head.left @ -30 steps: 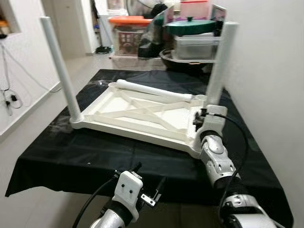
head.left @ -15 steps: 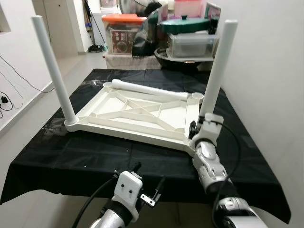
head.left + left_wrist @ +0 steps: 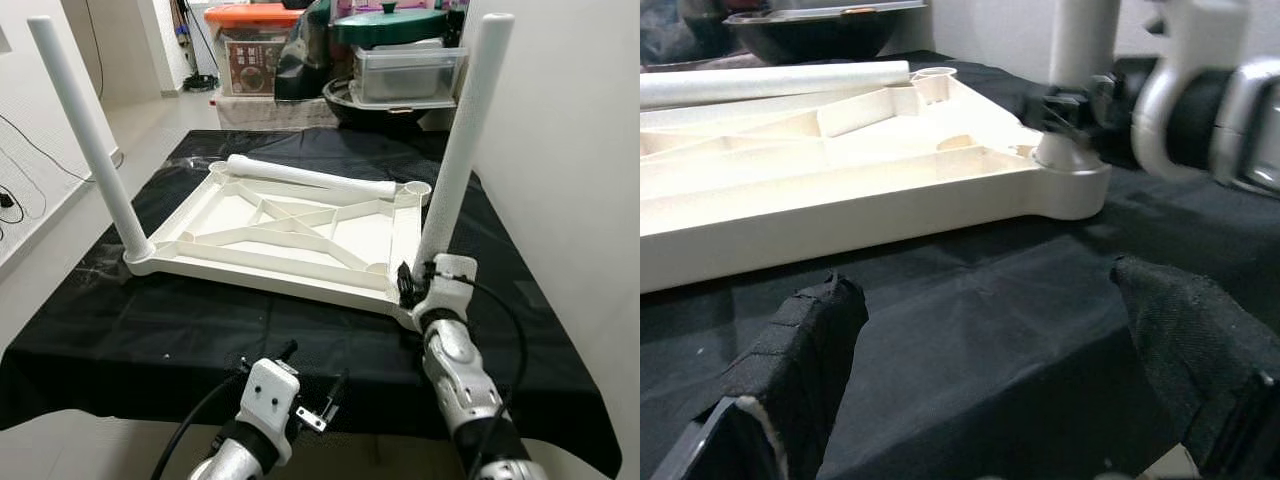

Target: Building children table

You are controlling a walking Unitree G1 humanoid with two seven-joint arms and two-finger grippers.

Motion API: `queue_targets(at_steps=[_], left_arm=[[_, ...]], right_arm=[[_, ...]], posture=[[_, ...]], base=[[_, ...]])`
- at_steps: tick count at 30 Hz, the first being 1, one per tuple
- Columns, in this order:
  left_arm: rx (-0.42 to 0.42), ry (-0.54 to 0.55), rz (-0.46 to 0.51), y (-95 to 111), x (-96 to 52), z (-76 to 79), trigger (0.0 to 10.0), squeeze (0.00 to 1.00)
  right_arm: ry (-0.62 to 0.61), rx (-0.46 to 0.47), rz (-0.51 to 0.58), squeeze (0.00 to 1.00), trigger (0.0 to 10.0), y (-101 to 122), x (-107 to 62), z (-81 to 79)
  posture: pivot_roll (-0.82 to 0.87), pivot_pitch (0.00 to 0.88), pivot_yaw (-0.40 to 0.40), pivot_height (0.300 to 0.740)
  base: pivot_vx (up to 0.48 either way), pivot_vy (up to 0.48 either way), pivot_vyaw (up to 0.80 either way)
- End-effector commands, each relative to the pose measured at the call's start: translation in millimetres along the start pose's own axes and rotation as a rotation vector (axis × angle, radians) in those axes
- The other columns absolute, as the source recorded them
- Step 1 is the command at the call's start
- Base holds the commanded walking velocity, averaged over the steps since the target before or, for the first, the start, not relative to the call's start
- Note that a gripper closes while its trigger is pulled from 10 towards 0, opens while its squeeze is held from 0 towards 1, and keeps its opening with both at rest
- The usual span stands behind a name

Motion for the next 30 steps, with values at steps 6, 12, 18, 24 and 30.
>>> queue_targets(at_steps=[6,12,18,24,30], left_arm=[[-0.01,0.002,-0.02,-3.4,-3.2,-1.7,10.0,0.0],[-0.01,0.001,-0.022,-3.7,-3.6,-2.2,10.0,0.0],[-0.01,0.003,-0.025,-4.2,-3.9,-2.7,10.0,0.0],[-0.01,0.004,-0.027,-5.1,-4.2,-2.6,10.0,0.0],[-0.008,0.016,-0.029,-5.6,-3.7,-4.5,10.0,0.0]], right_arm=[[0.038,-0.016,0.025,0.0,10.0,7.9,-20.9,23.1],[0.13,-0.111,0.077,0.0,10.0,18.0,-38.5,21.1],[0.225,-0.199,0.14,0.0,10.0,27.1,-54.2,9.6],[0.353,-0.259,0.2,0.0,10.0,32.4,-73.4,-9.4],[0.405,-0.287,0.2,0.0,10.0,30.0,-80.9,-14.4]], posture=[[-0.03,0.0,0.005,0.74],[-0.03,0.0,0.005,0.74],[-0.04,0.0,0.007,0.74],[-0.04,0.0,0.009,0.74],[-0.05,0.0,0.007,0.74]], base=[[0.0,0.0,0.0],[0.0,0.0,0.0],[0.0,0.0,0.0],[0.0,0.0,0.0],[0.0,0.0,0.0]])
Point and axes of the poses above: a point about 5 cm out from each wrist's last joint towards the gripper, its own x axis pointing out of the wrist towards the gripper, its own y axis along the axis of the wrist's last joint, z = x × y, the point moved 2 cm from there along x, pointing out of the wrist towards the gripper, and after that the axes turned 6 degrees about x, right-handed, at the moved point
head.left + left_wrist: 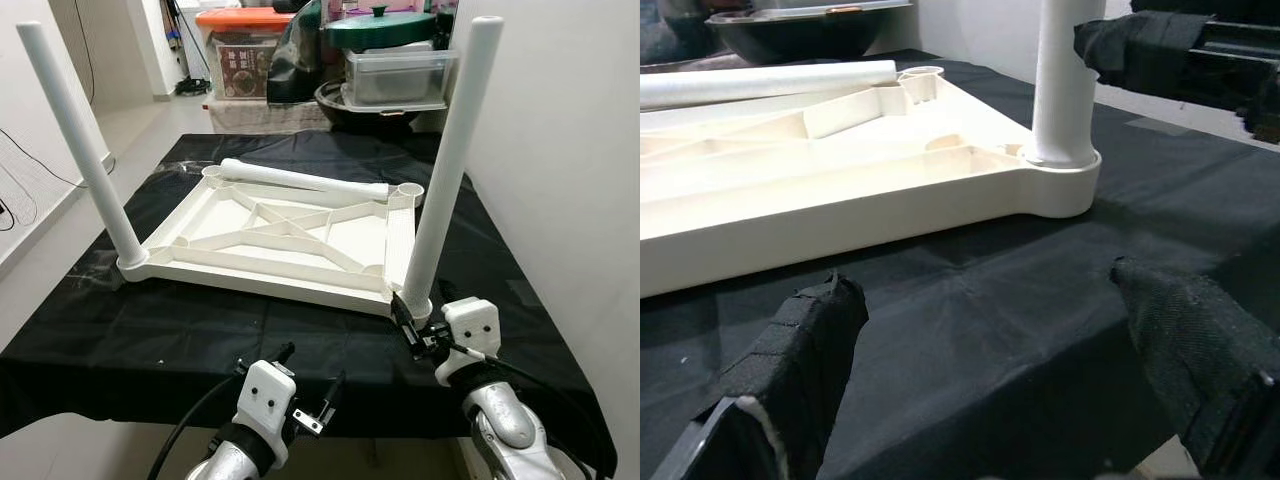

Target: Building children table

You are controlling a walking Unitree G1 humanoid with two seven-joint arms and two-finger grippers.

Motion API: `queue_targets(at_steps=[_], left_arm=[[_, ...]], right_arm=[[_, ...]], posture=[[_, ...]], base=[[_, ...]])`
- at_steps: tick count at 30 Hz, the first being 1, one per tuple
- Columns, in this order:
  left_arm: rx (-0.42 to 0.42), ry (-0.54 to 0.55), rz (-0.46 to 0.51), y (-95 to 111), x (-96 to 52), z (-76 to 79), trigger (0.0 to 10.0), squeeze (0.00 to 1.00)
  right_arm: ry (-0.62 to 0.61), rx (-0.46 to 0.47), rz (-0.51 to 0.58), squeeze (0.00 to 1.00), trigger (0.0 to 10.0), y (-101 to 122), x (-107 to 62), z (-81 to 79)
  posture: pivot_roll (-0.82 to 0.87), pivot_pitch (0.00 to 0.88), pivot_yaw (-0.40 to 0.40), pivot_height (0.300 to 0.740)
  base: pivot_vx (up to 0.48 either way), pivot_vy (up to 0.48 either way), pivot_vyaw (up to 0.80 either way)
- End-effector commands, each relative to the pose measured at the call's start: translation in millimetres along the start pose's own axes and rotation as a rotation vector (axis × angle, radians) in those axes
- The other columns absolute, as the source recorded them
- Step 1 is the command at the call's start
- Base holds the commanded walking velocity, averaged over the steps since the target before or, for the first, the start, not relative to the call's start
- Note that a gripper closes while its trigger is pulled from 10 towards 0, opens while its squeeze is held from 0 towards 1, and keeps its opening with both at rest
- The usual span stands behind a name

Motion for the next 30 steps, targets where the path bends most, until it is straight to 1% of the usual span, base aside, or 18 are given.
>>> queue_targets(at_steps=[1,4,6,10,12,17,28,30], left_arm=[[-0.002,0.015,-0.02,-3.8,-1.1,-2.8,10.0,0.0],[0.001,0.034,-0.02,-3.5,-1.6,-5.1,10.0,0.0],[-0.001,0.068,-0.024,-3.4,-3.2,-9.6,10.0,0.0],[-0.007,0.083,-0.028,-3.9,-3.5,-12.3,10.0,0.0],[-0.001,0.085,-0.033,-4.2,-3.1,-13.0,10.0,0.0],[0.001,0.086,-0.036,-4.6,-2.8,-13.2,10.0,0.0],[-0.017,0.1,-0.049,-6.0,-2.7,-14.8,10.0,0.0],[-0.015,0.106,-0.052,-6.3,-2.7,-15.5,10.0,0.0]], right_arm=[[0.018,-0.009,0.003,0.0,10.0,0.4,-1.5,-2.8],[0.012,0.009,-0.011,0.0,10.0,-1.6,0.8,-2.7],[-0.01,0.051,-0.041,0.0,10.0,-4.8,6.4,-2.8],[-0.022,0.073,-0.057,0.0,10.0,-6.0,10.6,-4.4],[-0.017,0.087,-0.063,0.0,10.0,-6.9,11.9,-8.9],[0.009,0.087,-0.084,0.0,10.0,-10.5,11.4,-15.9],[0.026,0.081,-0.11,0.0,10.0,-14.8,12.7,-18.2],[0.039,0.086,-0.106,0.0,10.0,-14.7,16.7,-20.7]], posture=[[-0.05,0.0,0.007,0.74],[-0.05,0.0,0.008,0.74],[-0.05,0.0,0.01,0.74],[-0.05,0.0,0.01,0.74],[-0.04,0.0,0.008,0.74],[-0.04,0.0,0.008,0.74],[-0.04,0.0,0.008,0.74],[-0.04,0.0,0.008,0.74]], base=[[0.0,0.0,0.0],[0.0,0.0,0.0],[0.0,0.0,0.0],[0.0,0.0,0.0],[-0.122,0.412,0.0],[0.0,0.435,0.0],[0.0,0.443,0.0],[0.0,0.474,0.0]])
Point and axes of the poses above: a point about 5 cm out from each wrist's last joint towards the gripper, its own x axis pointing out of the wrist towards the gripper, its own y axis along the axis of the wrist's last joint, z = x × y, the point moved 2 cm from there along x, pointing out of the wrist towards the gripper, and after that the axes turned 6 degrees about x, right-handed, at the moved point
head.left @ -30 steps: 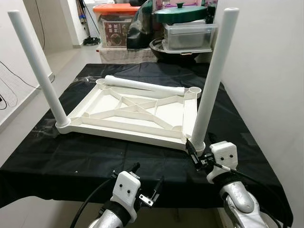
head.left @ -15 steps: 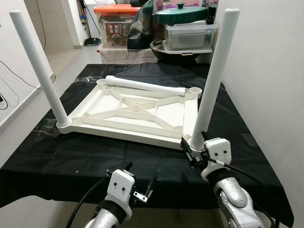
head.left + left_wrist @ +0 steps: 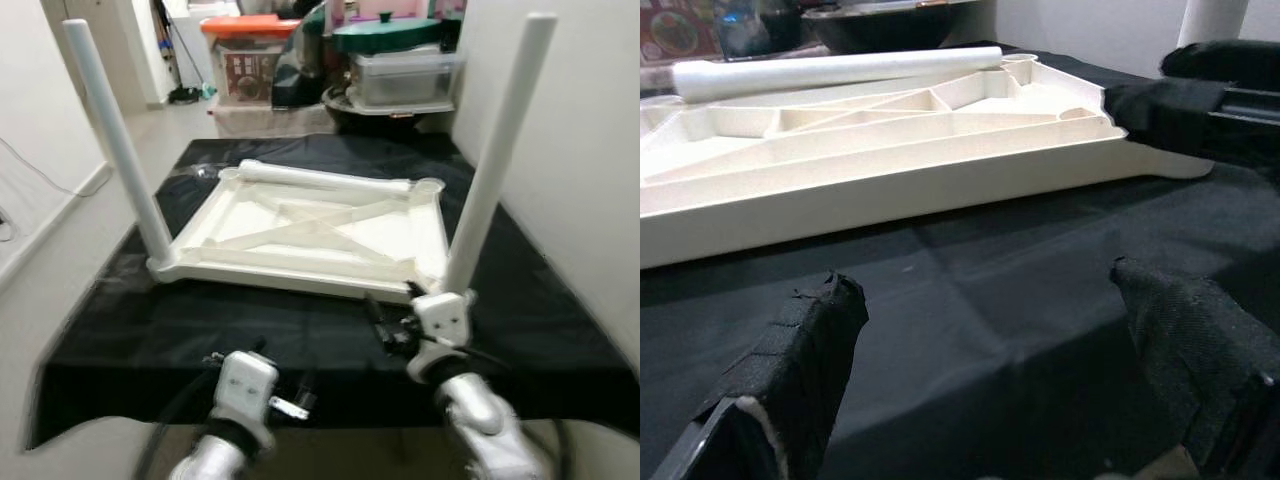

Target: Building children table

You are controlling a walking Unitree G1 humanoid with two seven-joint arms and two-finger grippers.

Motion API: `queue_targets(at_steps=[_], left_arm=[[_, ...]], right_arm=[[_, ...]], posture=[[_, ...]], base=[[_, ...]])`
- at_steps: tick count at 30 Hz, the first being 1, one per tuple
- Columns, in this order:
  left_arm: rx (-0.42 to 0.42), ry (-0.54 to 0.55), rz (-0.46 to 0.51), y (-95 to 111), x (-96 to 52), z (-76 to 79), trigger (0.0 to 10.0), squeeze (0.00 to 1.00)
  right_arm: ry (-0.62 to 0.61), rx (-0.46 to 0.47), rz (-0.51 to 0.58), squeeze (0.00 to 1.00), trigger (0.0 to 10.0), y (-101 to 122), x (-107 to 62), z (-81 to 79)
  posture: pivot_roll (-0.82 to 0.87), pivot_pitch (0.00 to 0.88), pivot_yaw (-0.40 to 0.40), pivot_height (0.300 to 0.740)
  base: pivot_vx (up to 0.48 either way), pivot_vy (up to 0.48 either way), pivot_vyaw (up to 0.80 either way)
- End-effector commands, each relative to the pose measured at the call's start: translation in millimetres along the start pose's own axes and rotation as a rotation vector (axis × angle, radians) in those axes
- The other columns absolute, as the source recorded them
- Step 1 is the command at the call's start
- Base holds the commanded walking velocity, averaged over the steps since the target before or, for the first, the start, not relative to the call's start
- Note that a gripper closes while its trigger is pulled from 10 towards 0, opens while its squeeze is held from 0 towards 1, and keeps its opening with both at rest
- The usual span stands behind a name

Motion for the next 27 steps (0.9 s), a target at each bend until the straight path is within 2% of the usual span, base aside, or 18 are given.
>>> queue_targets(at_steps=[1,5,8,14,22,27], left_arm=[[0.011,0.021,-0.018,-2.6,-1.7,-6.4,10.0,0.0],[0.013,0.027,-0.02,-2.9,-1.7,-7.2,10.0,0.0],[0.023,0.044,-0.036,-4.5,-1.6,-10.0,10.0,0.0],[0.032,0.039,-0.04,-4.4,-1.6,-7.7,10.0,0.0],[0.017,0.033,-0.066,-6.2,-2.3,-4.8,10.0,0.0],[0.017,0.022,-0.072,-6.9,-1.5,-2.4,10.0,0.0]], right_arm=[[0.034,0.007,0.011,0.0,10.0,2.9,5.3,-8.4],[0.041,0.011,0.014,0.0,10.0,3.8,7.2,-9.6],[0.08,0.025,0.02,0.0,10.0,6.7,13.9,-17.0],[0.141,0.051,0.048,0.0,10.0,15.4,31.0,-28.5],[0.161,0.071,0.07,0.0,10.0,23.6,45.3,-31.8],[0.158,0.077,0.074,0.0,10.0,25.2,50.4,-30.2]], posture=[[-0.04,0.0,0.008,0.74],[-0.04,0.0,0.008,0.74],[-0.03,0.0,0.007,0.74],[-0.02,0.0,0.004,0.74],[-0.02,0.0,-0.001,0.74],[-0.02,0.0,-0.001,0.74]], base=[[0.0,0.48,0.0],[0.0,0.48,0.0],[0.0,0.459,0.0],[0.457,0.0,0.0],[0.458,0.0,0.0],[0.0,0.0,0.0]])
Point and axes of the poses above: a point about 5 cm out from each wrist's last joint towards the gripper, its own x axis pointing out of the wrist towards the gripper, its own y axis along the axis of the wrist's last joint, z = x × y, the point moved 2 cm from there along x, pointing out of the wrist towards the gripper, and after that the axes turned 6 degrees about x, right-handed, at the moved point
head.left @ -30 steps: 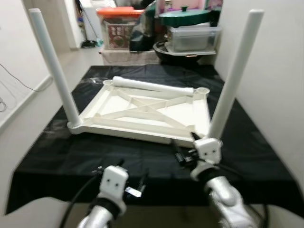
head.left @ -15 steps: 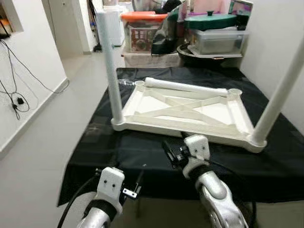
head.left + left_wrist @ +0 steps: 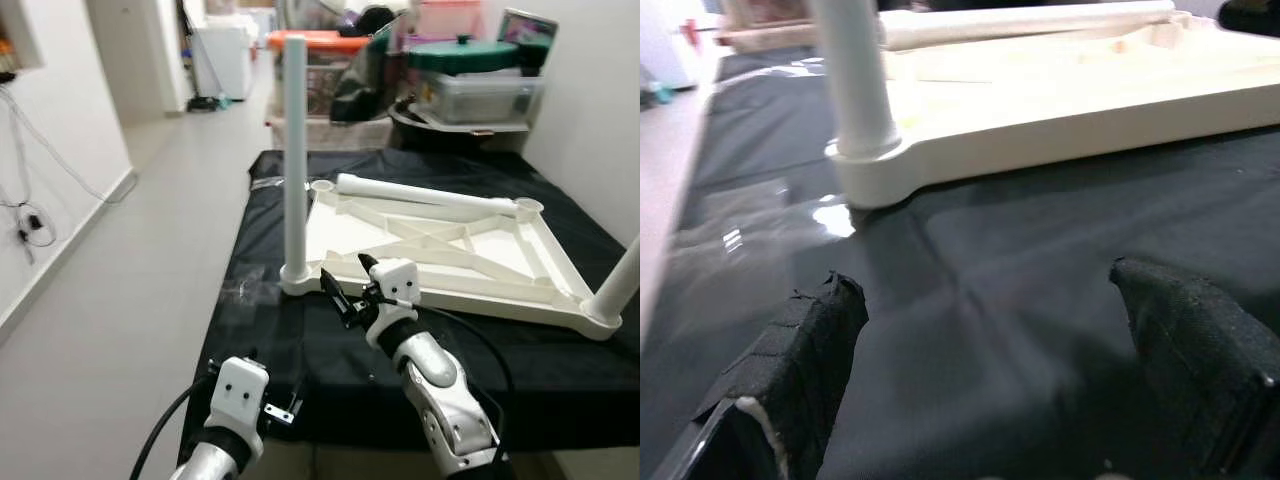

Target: Building children table

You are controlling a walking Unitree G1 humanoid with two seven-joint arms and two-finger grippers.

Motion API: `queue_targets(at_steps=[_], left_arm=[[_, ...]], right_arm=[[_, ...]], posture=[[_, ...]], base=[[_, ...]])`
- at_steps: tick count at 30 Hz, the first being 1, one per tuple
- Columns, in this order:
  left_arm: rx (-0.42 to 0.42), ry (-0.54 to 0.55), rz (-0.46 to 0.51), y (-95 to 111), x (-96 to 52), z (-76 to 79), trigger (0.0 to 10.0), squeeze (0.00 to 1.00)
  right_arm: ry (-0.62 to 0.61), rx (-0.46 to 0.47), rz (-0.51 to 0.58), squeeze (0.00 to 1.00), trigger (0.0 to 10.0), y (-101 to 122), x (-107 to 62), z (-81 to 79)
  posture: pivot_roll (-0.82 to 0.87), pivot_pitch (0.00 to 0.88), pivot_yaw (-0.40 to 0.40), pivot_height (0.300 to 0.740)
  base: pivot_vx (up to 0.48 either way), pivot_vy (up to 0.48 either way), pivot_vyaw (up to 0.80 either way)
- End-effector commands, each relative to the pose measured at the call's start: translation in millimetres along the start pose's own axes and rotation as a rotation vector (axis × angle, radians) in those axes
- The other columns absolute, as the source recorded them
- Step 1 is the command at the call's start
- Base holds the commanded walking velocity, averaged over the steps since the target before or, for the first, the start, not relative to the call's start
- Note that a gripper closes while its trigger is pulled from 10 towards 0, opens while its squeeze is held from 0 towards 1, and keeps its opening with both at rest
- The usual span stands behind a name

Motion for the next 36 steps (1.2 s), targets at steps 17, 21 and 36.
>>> queue_targets(at_steps=[17,21,36], left_arm=[[-0.007,-0.014,-0.018,-0.7,-4.8,5.3,10.0,0.0],[-0.01,-0.012,-0.019,-0.1,-5.4,5.6,10.0,0.0],[-0.025,-0.004,-0.016,2.5,-6.3,5.3,10.0,0.0]], right_arm=[[-0.212,-0.014,-0.056,0.0,10.0,-1.8,15.9,69.0],[-0.228,-0.049,-0.072,0.0,10.0,-1.7,15.1,82.0],[-0.149,-0.212,-0.226,0.0,10.0,11.8,24.3,128.4]], posture=[[-0.02,0.0,-0.004,0.74],[-0.02,0.0,-0.007,0.74],[-0.02,0.011,-0.009,0.74]], base=[[0.0,0.0,0.0],[0.0,0.0,0.0],[0.0,0.0,0.0]])
Point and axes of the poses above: a point about 5 cm out from each wrist's last joint towards the gripper, its own x axis pointing out of the wrist towards the gripper, its own y axis along the axis of the wrist's last joint, z = x × y, the point moved 2 cm from there along x, pointing out of the wrist towards the gripper, and after that the axes turned 6 degrees about x, right-handed, at the moved point
